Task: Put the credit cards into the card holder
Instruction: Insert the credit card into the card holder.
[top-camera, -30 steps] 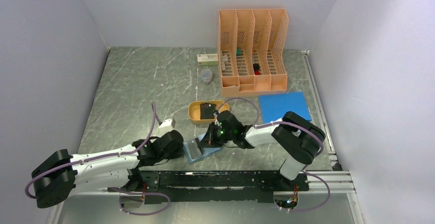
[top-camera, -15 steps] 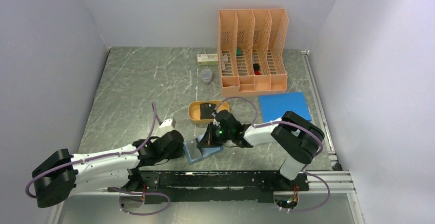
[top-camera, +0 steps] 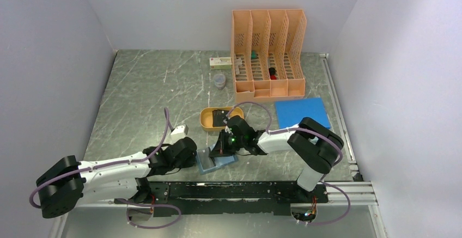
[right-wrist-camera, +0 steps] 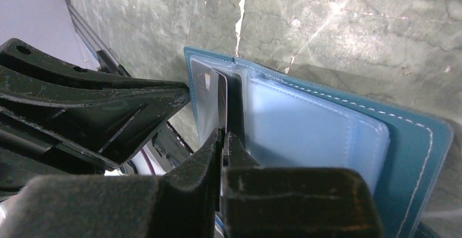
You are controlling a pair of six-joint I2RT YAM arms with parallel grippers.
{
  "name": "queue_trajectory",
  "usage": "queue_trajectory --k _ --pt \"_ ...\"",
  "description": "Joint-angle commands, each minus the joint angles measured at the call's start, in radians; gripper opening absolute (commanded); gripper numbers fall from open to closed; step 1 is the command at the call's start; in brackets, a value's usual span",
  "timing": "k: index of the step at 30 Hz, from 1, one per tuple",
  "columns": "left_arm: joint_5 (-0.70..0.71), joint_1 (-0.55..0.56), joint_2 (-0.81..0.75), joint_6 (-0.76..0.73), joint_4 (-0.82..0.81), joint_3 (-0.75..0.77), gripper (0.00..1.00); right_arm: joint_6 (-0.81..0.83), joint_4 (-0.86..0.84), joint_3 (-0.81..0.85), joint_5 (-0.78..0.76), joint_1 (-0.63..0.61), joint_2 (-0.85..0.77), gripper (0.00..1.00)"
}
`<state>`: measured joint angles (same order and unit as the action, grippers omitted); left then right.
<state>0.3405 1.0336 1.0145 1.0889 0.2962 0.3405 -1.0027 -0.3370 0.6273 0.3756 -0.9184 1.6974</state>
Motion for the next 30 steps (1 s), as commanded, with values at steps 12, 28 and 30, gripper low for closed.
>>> queue_trajectory --k 12,28,30 --pt "0.018 -0.002 -0.014 -0.005 0.057 -0.005 0.14 0.072 0.218 -0.004 -0.098 0.004 -0.159 0.42" --pt "0.018 -0.002 0.006 -0.025 0.029 0.011 0.15 0.112 0.212 0.074 -0.081 0.005 -0.045 0.33" --pt "0.016 -0.002 0.007 -0.024 0.025 0.009 0.15 0.111 0.202 0.073 -0.071 0.003 -0.035 0.29"
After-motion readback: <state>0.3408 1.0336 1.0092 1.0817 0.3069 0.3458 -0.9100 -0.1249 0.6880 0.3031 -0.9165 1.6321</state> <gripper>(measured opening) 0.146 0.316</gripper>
